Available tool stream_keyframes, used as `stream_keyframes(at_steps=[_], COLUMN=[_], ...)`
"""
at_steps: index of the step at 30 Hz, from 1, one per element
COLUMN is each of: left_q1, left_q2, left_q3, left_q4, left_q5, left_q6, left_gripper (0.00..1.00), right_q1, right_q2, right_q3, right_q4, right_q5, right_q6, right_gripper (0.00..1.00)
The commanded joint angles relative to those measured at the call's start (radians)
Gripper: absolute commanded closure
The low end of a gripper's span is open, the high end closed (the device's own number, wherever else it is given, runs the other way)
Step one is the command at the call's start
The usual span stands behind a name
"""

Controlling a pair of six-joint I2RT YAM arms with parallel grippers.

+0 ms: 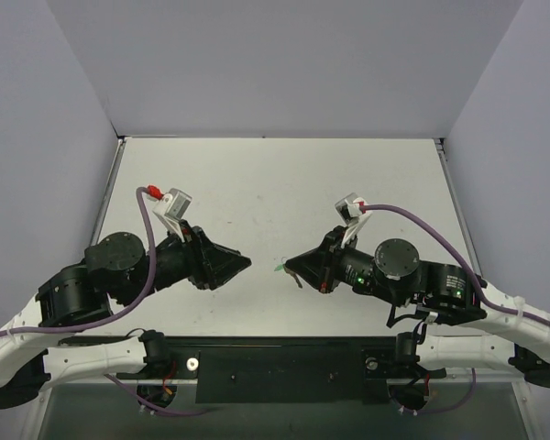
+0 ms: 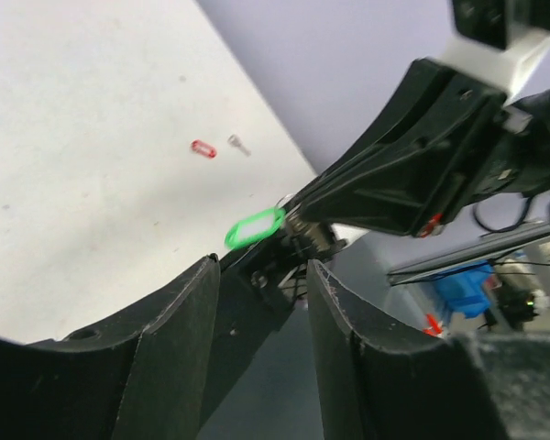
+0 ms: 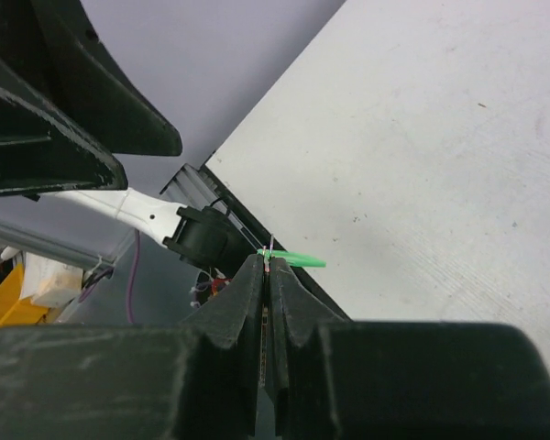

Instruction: Remove the keys from the keyring

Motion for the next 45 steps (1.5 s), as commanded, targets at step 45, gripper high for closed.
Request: stream_keyframes(at_steps=[45], left_q1=[-0.003], left_q2=[0.000], left_q3=[-0.011], left_q4=[0.115], left_q5=[0.383], left_q6=[0.219], left_gripper=[0.53], right_q1=[0.135], right_q2=[0.030], right_q3=[0.102], right_q4=[-0.075], right_q5=[-0.310], right_q6=[-0.124], right_gripper=[1.00])
